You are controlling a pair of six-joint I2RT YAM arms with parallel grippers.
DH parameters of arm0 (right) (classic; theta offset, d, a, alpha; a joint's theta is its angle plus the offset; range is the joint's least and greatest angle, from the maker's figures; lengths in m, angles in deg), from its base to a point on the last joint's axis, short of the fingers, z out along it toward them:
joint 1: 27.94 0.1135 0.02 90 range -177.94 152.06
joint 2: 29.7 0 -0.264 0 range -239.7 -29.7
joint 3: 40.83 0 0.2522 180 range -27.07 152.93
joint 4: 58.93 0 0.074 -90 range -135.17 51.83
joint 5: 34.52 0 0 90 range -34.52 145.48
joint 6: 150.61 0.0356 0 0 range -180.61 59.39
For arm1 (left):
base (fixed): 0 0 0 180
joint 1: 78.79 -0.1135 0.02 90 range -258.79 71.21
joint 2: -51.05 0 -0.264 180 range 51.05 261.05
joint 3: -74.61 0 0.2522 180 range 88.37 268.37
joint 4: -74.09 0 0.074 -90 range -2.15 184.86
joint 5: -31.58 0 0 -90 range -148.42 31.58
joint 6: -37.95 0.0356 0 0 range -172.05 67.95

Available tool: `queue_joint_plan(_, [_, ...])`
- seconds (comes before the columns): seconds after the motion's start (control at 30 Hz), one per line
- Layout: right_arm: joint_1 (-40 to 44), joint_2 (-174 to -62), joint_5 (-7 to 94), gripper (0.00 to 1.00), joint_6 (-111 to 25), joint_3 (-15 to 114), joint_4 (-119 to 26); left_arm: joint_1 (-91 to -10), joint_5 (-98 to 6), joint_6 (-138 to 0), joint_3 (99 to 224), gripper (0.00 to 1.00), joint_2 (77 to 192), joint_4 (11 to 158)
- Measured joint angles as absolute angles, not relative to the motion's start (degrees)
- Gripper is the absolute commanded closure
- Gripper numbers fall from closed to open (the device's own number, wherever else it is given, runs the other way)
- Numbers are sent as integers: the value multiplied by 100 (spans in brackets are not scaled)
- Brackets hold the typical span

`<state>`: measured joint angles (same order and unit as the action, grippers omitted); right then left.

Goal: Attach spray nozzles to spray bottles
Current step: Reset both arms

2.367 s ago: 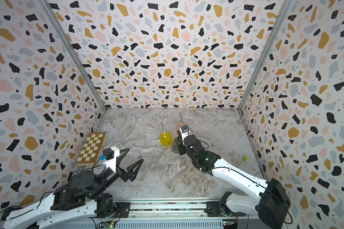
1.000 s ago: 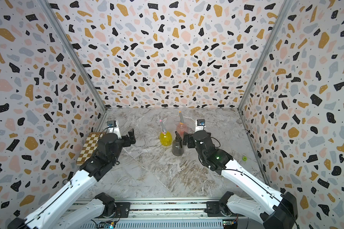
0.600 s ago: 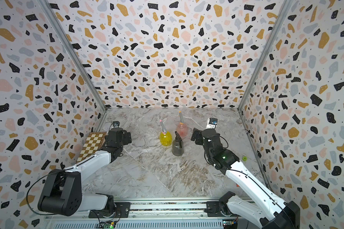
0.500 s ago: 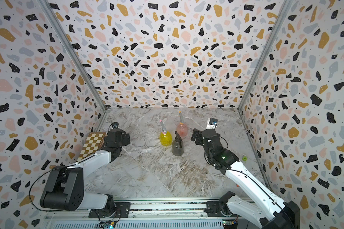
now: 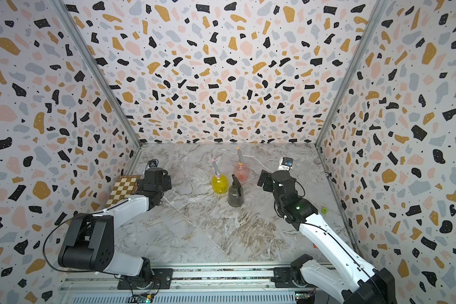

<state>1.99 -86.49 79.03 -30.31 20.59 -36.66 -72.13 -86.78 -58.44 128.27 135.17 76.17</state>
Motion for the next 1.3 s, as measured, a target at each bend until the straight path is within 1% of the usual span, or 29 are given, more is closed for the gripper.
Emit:
queue_joint_plan(0.13, [166, -8446, 7873, 0, -3120, 1681, -3987, -7235, -8269, -5617, 12176, 1, 13530, 6986])
queue_joint_plan(0.3, [42, -8144, 7700, 0, -3304, 1283, -4433, -7261, -7705, -5400, 11866, 1, 13519, 6551])
queue_joint_plan(0.43, [-72, -8077, 7519, 0, -3529, 1189, -4844, -7305, -7421, -5341, 11361, 1, 13250, 5790])
queue_joint_plan(0.57, [-146, -8352, 7405, 0, -3805, 1268, -5095, -7296, -7432, -5306, 10718, 1, 13324, 4710])
queue_joint_plan(0.7, [-273, -8903, 7390, 0, -4095, 1458, -5310, -7294, -7502, -5311, 10629, 1, 13342, 4507])
queue_joint_plan(0.77, [-487, -9056, 7414, 0, -4161, 1427, -5519, -7294, -7550, -5317, 10631, 1, 13309, 4378])
queue_joint_plan(0.83, [-870, -9062, 7396, 0, -4185, 1250, -5884, -7294, -7576, -5322, 10629, 1, 13274, 4321])
queue_joint_plan(1.03, [-1971, -9069, 7407, 0, -4716, 208, -6881, -7294, -7640, -5324, 10629, 1, 13270, 4247])
queue_joint_plan(1.2, [-2338, -9145, 7047, 0, -5223, -1097, -8090, -7294, -7653, -5326, 10629, 1, 13270, 4236])
queue_joint_plan(1.3, [-2415, -9561, 6828, 0, -5429, -1377, -8592, -7294, -7653, -5326, 10629, 1, 13270, 4234])
